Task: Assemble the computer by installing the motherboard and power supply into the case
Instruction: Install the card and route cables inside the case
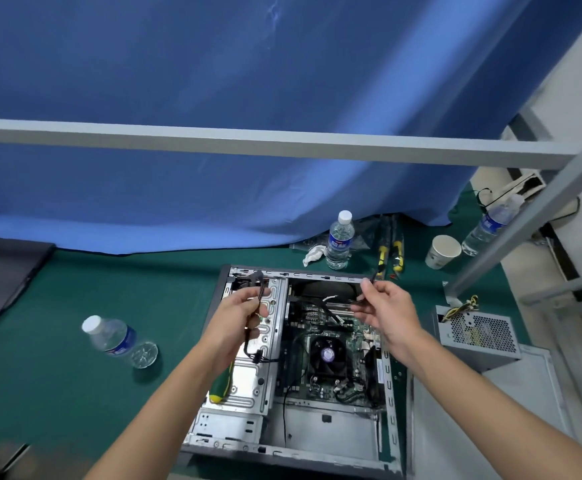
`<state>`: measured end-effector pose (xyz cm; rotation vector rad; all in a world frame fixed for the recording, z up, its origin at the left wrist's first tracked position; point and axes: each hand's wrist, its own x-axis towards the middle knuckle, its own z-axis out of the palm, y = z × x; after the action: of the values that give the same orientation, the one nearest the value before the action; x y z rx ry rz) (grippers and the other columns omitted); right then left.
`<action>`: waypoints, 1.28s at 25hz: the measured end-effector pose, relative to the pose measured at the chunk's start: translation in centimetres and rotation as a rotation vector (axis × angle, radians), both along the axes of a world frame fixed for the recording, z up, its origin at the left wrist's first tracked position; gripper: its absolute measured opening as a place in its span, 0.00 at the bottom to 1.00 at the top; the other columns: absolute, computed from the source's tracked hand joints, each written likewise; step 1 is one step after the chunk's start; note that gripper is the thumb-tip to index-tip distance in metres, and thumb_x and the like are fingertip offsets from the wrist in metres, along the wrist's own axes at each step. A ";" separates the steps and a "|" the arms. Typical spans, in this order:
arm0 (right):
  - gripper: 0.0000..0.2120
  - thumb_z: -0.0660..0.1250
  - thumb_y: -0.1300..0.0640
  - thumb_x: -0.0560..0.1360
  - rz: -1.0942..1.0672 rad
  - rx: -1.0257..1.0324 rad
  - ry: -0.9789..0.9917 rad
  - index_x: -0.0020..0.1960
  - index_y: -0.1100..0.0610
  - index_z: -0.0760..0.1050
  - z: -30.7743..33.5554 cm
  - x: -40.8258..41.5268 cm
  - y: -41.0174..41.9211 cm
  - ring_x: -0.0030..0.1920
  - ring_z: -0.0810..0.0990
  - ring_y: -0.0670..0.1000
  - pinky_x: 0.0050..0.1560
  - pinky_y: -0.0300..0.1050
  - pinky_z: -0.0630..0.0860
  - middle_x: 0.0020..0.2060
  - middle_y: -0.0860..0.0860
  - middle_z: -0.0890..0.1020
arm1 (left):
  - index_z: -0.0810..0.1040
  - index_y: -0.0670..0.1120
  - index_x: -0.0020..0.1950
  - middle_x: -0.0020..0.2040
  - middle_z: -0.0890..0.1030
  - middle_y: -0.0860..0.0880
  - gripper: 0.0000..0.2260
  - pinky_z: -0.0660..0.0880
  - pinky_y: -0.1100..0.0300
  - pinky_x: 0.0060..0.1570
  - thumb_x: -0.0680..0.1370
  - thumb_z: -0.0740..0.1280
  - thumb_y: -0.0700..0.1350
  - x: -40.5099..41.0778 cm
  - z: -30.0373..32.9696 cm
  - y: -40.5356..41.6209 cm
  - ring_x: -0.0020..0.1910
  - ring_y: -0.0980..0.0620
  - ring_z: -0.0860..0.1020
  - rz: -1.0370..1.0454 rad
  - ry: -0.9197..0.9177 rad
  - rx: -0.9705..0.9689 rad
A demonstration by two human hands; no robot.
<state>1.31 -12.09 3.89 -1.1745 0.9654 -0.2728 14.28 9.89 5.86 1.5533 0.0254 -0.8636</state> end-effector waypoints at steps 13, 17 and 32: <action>0.05 0.67 0.61 0.79 0.038 0.055 -0.207 0.49 0.62 0.79 0.4 -0.8 -1.2 0.41 0.83 0.48 0.43 0.40 0.79 0.43 0.55 0.85 | 0.81 0.43 0.48 0.38 0.82 0.52 0.12 0.78 0.54 0.49 0.85 0.58 0.40 -3.4 -1.2 -0.8 0.39 0.54 0.79 0.010 -0.228 0.115; 0.06 0.69 0.58 0.78 0.101 -0.025 -0.186 0.48 0.62 0.79 0.4 -1.2 -1.1 0.40 0.83 0.50 0.42 0.40 0.80 0.42 0.57 0.85 | 0.76 0.50 0.60 0.39 0.84 0.48 0.11 0.75 0.57 0.44 0.85 0.56 0.41 -4.6 -1.6 -1.4 0.36 0.54 0.78 -0.003 -0.211 0.115; 0.07 0.65 0.59 0.81 0.024 0.035 -0.094 0.56 0.62 0.75 -0.4 1.5 -1.8 0.41 0.85 0.53 0.39 0.44 0.82 0.37 0.53 0.85 | 0.77 0.45 0.56 0.33 0.78 0.49 0.07 0.75 0.57 0.30 0.84 0.59 0.43 -3.2 -3.7 -1.8 0.29 0.49 0.77 -0.142 -0.088 0.174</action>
<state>2.77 -13.88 3.51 -1.1309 0.8698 -0.2883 11.11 8.14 2.17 1.7717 -0.0764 -0.9225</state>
